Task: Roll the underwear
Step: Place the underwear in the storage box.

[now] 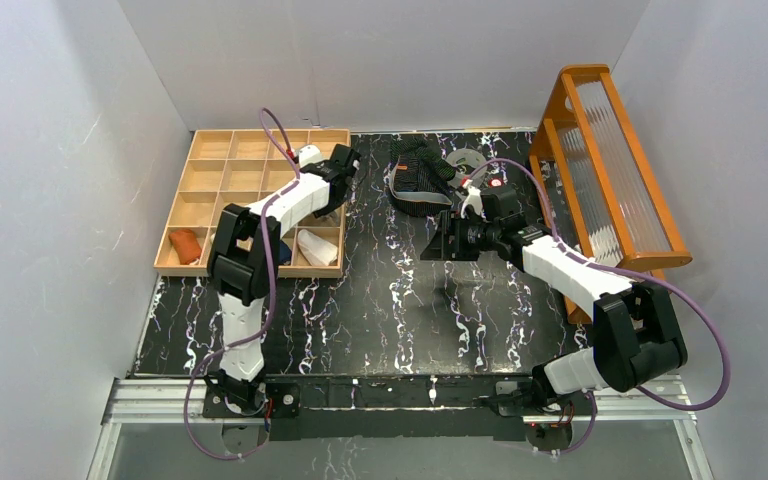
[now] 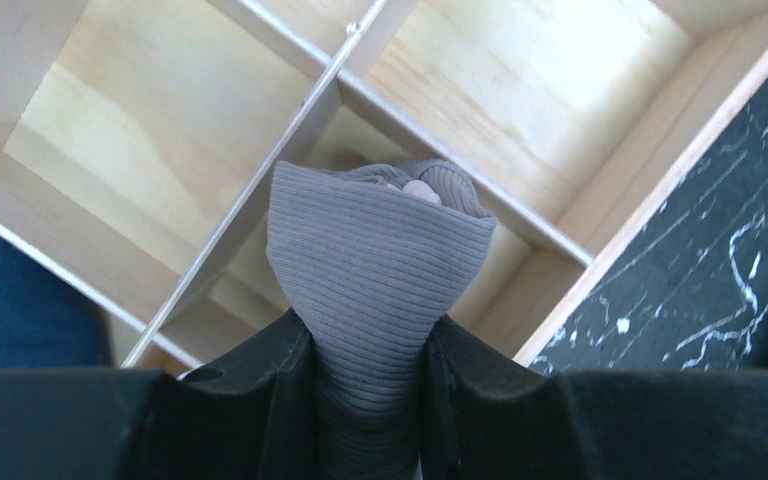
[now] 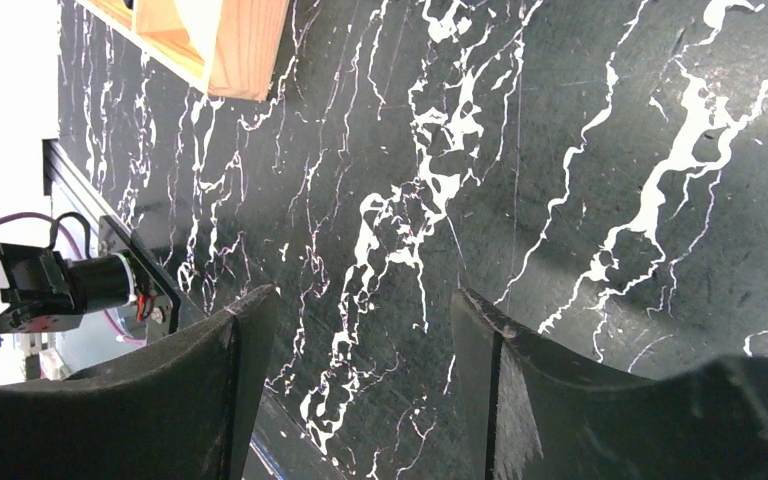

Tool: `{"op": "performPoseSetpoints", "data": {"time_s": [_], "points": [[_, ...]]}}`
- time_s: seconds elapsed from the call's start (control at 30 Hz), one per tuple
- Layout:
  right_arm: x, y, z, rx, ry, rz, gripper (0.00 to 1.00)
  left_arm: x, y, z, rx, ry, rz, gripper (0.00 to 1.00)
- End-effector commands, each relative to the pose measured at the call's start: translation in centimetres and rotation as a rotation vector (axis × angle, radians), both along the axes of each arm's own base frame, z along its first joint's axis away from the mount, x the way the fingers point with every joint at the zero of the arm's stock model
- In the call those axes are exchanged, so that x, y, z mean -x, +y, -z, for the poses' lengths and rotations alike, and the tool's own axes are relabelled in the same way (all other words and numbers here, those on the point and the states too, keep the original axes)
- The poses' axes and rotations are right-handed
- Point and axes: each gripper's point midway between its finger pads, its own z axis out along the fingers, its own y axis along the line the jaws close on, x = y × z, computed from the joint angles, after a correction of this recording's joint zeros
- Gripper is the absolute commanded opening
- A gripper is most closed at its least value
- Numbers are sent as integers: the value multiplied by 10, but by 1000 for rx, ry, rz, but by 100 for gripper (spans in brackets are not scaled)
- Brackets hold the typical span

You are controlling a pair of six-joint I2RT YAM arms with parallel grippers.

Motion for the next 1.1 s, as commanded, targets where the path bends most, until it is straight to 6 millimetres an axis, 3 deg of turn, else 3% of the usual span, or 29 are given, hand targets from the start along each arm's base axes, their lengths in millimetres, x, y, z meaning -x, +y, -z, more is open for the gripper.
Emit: {"op": "performPoseSetpoints", "data": {"time_s": [0.0,0.1,0.43,0.53,0.67,0.73,0.83,1.07], "points": [[-3,-4,-13,3,-39,-24,72,-12,16,-18,-63,-65,-145,0],[-2,-6,-11,6,-36,-20,73,-20,12,-9,-77,-30,-165,0],[-6,-8,-9,12,-28,-16,73,-2,6,33,-48,74,-278,2],[-7,-8,-9,15,-25,-18,73,-5,3,41,-51,92,-258,19],[-9,-8,-10,11,-27,-16,73,-7,2,40,-57,92,-250,56],[-9,-8,-9,7,-19,-18,73,-8,2,37,-57,82,-250,69],[-10,-7,-10,3,-18,-20,73,-12,0,29,-44,64,-247,81],[-11,-5,-13,-5,-15,-22,73,-13,-12,3,15,3,-235,93]]}}
